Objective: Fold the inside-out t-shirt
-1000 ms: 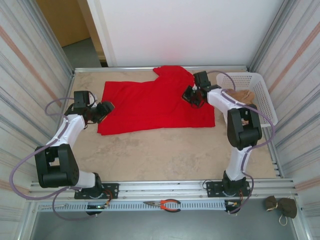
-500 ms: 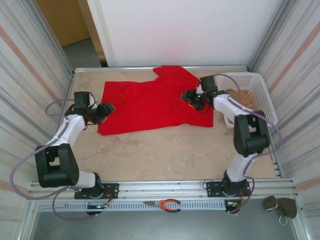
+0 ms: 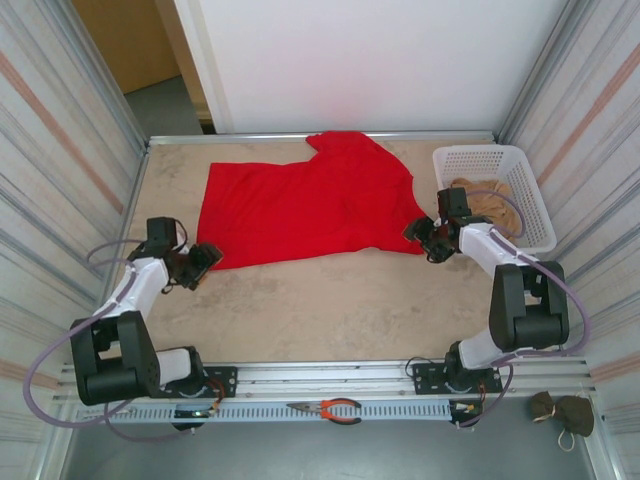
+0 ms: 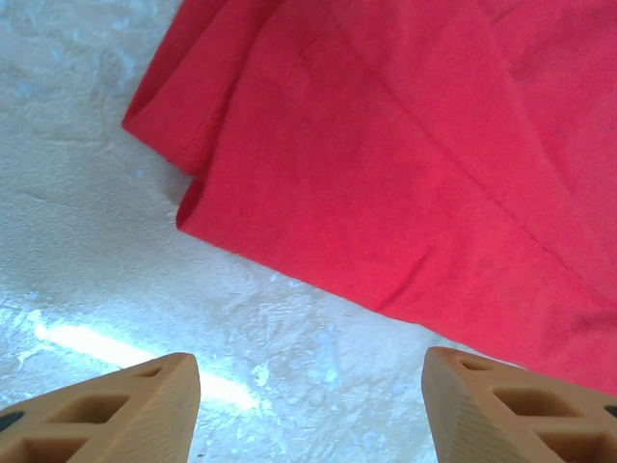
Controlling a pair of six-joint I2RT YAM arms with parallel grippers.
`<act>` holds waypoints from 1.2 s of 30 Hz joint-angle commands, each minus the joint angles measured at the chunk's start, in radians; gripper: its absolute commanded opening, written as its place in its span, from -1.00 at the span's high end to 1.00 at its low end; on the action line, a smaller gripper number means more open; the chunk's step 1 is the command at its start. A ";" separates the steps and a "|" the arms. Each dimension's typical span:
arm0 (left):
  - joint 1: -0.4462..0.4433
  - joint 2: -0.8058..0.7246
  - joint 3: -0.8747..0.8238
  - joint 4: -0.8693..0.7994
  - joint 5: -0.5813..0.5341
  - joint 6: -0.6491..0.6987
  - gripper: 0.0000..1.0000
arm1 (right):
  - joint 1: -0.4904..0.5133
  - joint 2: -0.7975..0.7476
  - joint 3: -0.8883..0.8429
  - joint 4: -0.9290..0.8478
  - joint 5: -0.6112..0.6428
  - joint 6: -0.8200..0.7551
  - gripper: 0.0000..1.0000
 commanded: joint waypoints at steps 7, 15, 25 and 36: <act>0.003 0.184 0.040 0.078 -0.032 0.015 -0.24 | 0.008 0.108 0.002 0.020 0.005 0.013 -0.29; 0.003 0.154 0.063 0.068 -0.019 0.026 -0.23 | 0.008 0.006 0.007 -0.020 0.086 -0.001 -0.30; 0.003 0.028 0.075 -0.010 -0.056 0.024 -0.24 | 0.096 -0.080 0.051 -0.102 0.164 -0.014 -0.31; 0.003 0.147 0.044 0.069 -0.049 -0.015 -0.25 | 0.147 0.140 0.087 -0.022 0.219 0.093 -0.31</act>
